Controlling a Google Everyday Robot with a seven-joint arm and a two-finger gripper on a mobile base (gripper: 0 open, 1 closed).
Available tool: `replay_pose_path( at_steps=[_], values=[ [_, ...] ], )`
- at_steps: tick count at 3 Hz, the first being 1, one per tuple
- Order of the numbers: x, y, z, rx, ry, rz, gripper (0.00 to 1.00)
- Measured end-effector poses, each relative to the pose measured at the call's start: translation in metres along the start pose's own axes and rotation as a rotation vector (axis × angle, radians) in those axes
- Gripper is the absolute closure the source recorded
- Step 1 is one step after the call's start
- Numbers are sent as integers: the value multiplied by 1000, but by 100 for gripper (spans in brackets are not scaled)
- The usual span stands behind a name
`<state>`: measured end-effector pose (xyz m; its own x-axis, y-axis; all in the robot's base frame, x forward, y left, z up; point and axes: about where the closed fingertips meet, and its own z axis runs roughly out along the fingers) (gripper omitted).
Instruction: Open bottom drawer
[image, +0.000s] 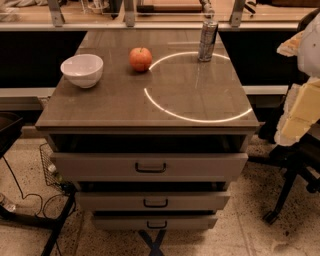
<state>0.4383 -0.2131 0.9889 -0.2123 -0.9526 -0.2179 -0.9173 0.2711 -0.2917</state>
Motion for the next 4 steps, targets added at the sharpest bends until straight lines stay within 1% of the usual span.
replay_pose_path(
  at_steps=[1, 2, 3, 4],
  values=[
    [0, 0, 0, 0, 0, 0, 0],
    [16, 29, 30, -36, 22, -2, 0],
    [36, 69, 70, -56, 51, -32, 0],
    [43, 106, 98, -14, 76, -43, 0]
  ],
)
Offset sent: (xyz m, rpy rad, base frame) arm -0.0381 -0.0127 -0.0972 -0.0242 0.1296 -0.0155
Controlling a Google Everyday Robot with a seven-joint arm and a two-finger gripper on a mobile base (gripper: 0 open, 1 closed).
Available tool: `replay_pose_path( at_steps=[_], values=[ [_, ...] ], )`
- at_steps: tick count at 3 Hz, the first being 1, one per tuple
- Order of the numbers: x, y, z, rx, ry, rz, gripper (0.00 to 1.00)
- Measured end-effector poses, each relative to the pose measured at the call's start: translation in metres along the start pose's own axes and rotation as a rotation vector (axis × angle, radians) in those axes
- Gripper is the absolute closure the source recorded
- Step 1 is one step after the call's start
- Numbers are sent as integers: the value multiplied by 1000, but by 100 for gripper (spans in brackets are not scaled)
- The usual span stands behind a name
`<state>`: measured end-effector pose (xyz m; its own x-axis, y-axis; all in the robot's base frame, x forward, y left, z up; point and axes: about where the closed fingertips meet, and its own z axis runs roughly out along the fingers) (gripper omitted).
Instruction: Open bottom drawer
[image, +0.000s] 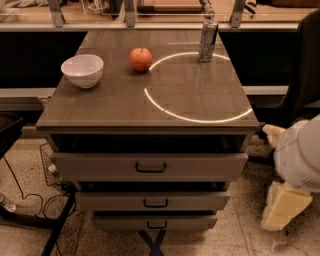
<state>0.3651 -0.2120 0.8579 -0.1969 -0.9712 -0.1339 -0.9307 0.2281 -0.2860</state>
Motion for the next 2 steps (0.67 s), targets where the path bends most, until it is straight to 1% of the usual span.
replay_pose_path(
  at_steps=[1, 2],
  values=[
    [-1, 35, 42, 44, 25, 20, 0],
    [15, 92, 119, -4, 48, 78, 0]
  ],
)
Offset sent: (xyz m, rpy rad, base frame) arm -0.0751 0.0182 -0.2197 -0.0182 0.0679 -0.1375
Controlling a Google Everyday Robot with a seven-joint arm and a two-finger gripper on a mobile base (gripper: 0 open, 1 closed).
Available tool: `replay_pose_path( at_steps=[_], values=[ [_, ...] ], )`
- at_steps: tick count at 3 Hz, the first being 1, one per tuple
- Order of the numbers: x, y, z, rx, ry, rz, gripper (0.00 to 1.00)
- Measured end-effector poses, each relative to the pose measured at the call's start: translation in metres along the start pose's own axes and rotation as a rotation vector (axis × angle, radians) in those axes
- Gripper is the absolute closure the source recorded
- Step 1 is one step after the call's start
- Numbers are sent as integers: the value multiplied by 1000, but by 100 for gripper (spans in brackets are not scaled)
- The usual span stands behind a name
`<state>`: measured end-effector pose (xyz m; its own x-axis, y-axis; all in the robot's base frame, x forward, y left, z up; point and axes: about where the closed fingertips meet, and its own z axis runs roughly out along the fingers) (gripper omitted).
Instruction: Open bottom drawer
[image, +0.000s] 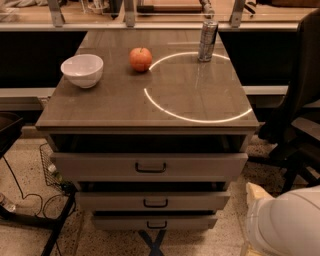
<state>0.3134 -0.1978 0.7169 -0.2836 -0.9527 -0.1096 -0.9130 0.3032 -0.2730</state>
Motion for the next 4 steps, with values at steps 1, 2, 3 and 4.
replay_pose_path(
  at_steps=[1, 2, 3, 4],
  values=[
    [-2, -2, 4, 1, -2, 2, 0],
    [-12, -6, 58, -12, -6, -9, 0],
    [-23, 12, 145, -73, -39, -42, 0],
    [-25, 26, 220, -119, -107, 4, 0]
  ],
)
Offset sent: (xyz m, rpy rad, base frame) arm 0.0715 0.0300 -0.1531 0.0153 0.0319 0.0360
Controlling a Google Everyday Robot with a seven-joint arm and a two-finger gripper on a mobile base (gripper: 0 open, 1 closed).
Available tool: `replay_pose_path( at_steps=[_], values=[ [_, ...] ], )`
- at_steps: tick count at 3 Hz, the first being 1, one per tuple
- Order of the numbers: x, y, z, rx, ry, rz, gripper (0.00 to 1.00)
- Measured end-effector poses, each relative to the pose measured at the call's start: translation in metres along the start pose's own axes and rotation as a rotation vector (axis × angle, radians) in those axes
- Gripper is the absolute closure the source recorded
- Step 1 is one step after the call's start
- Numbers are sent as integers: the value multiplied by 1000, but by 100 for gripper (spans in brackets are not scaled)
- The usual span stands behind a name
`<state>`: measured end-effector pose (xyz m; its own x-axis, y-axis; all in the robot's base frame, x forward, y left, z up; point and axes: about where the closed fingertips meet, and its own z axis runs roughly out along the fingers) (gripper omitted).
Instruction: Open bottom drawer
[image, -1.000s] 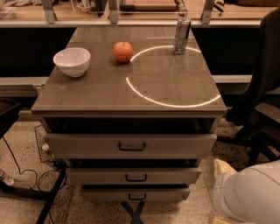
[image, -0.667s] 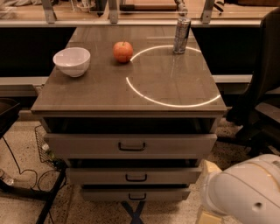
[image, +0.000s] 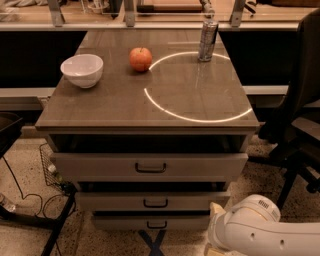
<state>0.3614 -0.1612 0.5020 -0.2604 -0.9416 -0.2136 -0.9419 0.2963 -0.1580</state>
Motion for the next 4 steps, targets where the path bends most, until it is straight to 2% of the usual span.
replay_pose_path(
  at_steps=[1, 2, 3, 4],
  values=[
    [8, -2, 60, -31, -63, 41, 0],
    [10, -10, 106, -46, -89, 23, 0],
    [12, -9, 126, -35, -77, -2, 0],
    [-3, -1, 137, 13, -25, -36, 0]
  ],
)
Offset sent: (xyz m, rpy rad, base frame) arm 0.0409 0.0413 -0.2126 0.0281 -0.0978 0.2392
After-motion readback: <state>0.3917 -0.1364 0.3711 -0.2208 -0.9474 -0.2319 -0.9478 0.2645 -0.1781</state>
